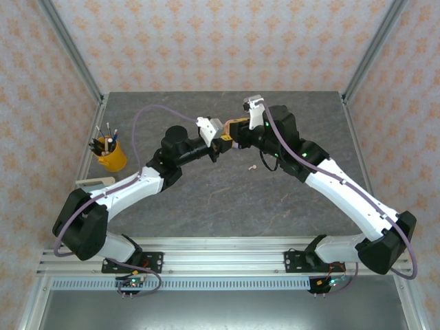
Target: Insert wireless bluetooth earbuds into charging case
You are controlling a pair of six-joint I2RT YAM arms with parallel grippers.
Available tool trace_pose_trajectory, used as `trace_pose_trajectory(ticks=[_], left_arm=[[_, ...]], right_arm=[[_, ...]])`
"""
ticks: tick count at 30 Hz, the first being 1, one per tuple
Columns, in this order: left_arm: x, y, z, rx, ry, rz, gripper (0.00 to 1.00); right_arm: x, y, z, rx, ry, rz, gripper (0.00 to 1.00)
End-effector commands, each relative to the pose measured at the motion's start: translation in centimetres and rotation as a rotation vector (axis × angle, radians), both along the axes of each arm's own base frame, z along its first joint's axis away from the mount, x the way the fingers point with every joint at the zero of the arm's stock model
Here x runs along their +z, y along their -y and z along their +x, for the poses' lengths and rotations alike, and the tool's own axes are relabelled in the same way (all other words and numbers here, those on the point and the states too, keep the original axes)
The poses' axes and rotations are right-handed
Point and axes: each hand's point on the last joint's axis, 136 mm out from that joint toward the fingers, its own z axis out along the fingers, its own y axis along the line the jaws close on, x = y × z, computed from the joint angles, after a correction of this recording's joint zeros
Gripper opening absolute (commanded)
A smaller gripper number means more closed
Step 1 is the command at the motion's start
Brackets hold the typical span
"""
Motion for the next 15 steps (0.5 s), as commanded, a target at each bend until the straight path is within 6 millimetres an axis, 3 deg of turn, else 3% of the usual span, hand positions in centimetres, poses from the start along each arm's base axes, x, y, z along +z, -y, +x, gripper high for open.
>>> trace_pose_trajectory(ticks=[1,15], left_arm=[[1.59,0.74,-0.34,-0.036,0.017,-0.026,0.0],[1.99,0.95,-0.94,-0.061,0.018,-0.03,0.0]], right_arm=[[1.39,0.52,0.19,-0.025,0.069,0.004,0.19],[0.41,0.81,1.19,-0.069,0.065,-0.028,0.18]])
